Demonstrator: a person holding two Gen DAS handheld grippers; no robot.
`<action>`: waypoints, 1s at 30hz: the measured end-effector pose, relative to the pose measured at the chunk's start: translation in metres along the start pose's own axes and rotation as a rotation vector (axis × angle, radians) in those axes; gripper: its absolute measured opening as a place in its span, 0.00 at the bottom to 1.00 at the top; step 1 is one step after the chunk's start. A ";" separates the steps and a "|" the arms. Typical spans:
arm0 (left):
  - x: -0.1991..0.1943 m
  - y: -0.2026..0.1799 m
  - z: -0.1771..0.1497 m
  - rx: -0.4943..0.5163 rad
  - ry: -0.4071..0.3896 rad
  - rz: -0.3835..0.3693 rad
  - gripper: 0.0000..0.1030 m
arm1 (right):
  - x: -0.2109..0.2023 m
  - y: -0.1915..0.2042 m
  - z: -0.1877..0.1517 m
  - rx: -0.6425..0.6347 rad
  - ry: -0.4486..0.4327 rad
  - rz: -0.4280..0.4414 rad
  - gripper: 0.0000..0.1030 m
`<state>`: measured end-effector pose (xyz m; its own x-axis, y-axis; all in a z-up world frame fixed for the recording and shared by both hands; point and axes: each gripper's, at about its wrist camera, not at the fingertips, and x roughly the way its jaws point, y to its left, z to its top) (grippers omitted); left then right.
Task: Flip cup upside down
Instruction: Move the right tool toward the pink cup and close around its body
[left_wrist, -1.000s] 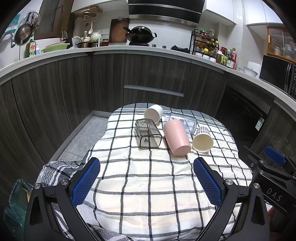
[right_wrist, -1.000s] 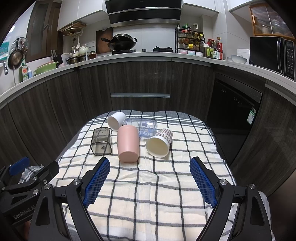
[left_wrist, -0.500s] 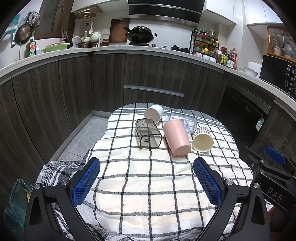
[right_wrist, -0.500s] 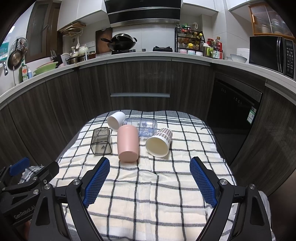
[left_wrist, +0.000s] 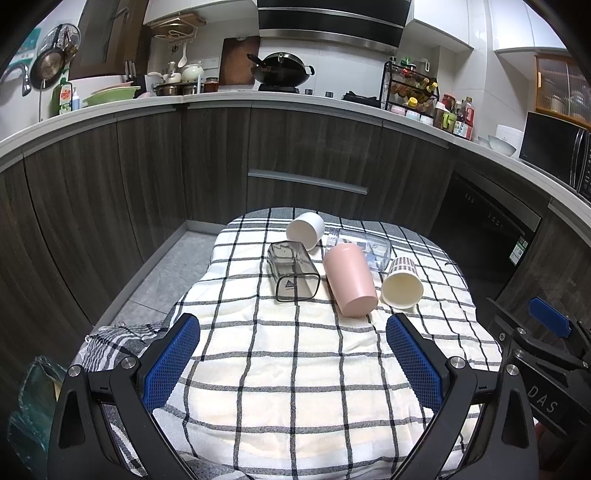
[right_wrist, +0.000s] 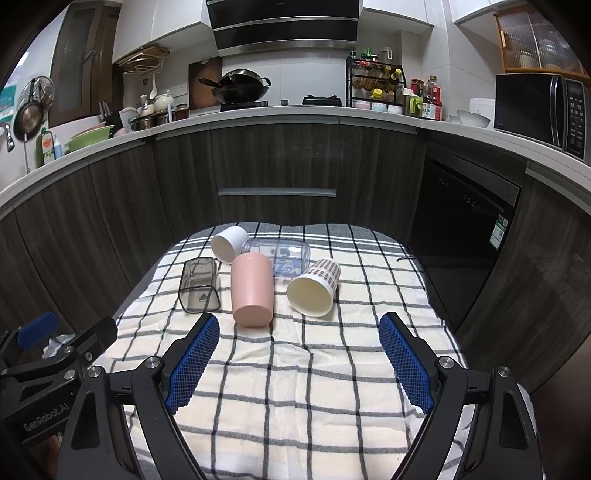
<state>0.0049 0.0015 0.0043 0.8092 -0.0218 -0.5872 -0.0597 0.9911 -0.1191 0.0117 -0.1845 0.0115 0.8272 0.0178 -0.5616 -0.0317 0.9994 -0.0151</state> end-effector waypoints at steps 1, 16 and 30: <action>0.001 -0.001 0.001 0.000 0.005 -0.001 1.00 | 0.000 0.000 0.002 -0.002 0.003 -0.002 0.86; 0.033 -0.036 0.035 0.018 0.033 -0.012 1.00 | 0.011 -0.032 0.030 0.035 0.021 -0.072 0.86; 0.111 -0.088 0.057 0.055 0.085 -0.017 1.00 | 0.064 -0.077 0.050 0.062 0.084 -0.129 0.86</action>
<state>0.1332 -0.0808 -0.0052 0.7571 -0.0470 -0.6516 -0.0124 0.9962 -0.0863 0.0948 -0.2588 0.0183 0.7721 -0.1104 -0.6258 0.1081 0.9933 -0.0418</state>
